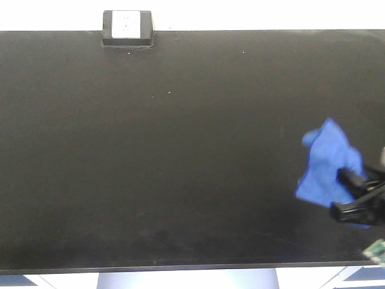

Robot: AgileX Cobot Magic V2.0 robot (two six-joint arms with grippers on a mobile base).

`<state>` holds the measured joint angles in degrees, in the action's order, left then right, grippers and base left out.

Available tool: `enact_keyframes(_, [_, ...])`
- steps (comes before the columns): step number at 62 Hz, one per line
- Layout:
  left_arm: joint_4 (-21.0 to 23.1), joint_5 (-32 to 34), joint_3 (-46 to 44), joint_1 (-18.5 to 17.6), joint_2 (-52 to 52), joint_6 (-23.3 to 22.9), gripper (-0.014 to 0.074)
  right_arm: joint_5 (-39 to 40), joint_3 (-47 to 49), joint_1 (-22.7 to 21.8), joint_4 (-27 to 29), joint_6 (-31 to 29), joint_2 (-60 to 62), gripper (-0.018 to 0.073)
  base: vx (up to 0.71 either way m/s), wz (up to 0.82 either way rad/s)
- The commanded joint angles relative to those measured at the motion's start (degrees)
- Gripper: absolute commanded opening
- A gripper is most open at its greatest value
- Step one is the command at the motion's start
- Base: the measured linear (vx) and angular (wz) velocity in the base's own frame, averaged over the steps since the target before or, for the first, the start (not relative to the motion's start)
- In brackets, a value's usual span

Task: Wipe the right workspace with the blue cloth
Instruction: 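Lower the cloth onto the counter and push it away from the robot, then drag the cloth back and forth across the counter with the right gripper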

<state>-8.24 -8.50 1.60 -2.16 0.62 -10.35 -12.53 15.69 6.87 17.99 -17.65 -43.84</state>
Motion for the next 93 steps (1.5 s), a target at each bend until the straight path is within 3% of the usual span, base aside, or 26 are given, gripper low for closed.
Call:
enact_keyframes(1, [-0.05, 4.60, 1.75, -0.28, 0.86, -0.49, -0.0006, 10.51, 0.74, 0.06, 0.51, -0.57, -6.74, 0.0003, 0.00, 0.00])
enact_keyframes(14, [-0.05, 4.60, 1.75, -0.28, 0.86, -0.49, -0.0006, 21.53, 1.14, 0.12, 0.91, -0.27, -23.48, 0.0003, 0.00, 0.00])
enact_keyframes(23, [-0.05, 4.60, 1.75, -0.28, 0.86, -0.49, -0.0006, 20.44, 5.54, 1.46, 0.91, 2.16, -34.82, 0.0003, 0.00, 0.00])
enact_keyframes(32, [-0.05, 4.60, 1.75, -0.28, 0.86, -0.49, -0.0006, 19.43, 13.05, 10.67, 0.91, 6.76, -42.59, 0.0003, 0.00, 0.00])
enact_keyframes(35, [-0.05, 4.60, 1.75, -0.28, 0.86, -0.49, -0.0006, 19.63, 17.56, 16.71, 0.91, 9.82, -45.64, 0.0003, 0.00, 0.00])
enact_keyframes(42, [-0.05, 4.60, 1.75, -0.28, 0.86, -0.49, -0.0006, 19.63, 24.71, 25.17, 1.02, 16.28, -50.37, 0.0003, 0.00, 0.00])
enact_keyframes(47, [-0.05, 4.60, 1.75, -0.28, 0.86, -0.49, -0.0006, 19.63, 28.54, 28.62, 1.08, 20.09, -52.73, 0.0003, 0.00, 0.00])
enact_keyframes(55, [-0.05, 4.60, 1.75, -0.28, 0.86, -0.49, -0.0006, 19.80, 30.95, 30.49, 1.13, 19.61, -55.85, 0.0003, 0.00, 0.00])
enact_keyframes(62, [-0.05, 4.60, 1.75, -0.28, 0.86, -0.49, -0.0006, 19.57, 29.14, 26.64, 1.41, 19.61, -56.69, 0.0003, 0.00, 0.00])
enact_keyframes(68, [-0.05, 4.60, 1.75, -0.28, 0.86, -0.49, -0.0006, 19.05, 25.76, 20.17, 1.16, 18.81, -55.58, 0.0003, 0.00, 0.00])
enact_keyframes(86, [-0.05, 4.60, 1.75, -0.28, 0.86, -0.49, -0.0006, 19.23, 15.88, -6.16, -0.03, 8.96, -48.87, 0.0003, 0.00, 0.00])
enact_keyframes(93, [-0.05, 4.60, 1.75, -0.28, 0.86, -0.49, -0.0006, 18.92, 15.61, -9.42, -0.03, 8.33, -48.54, 0.0003, 0.00, 0.00])
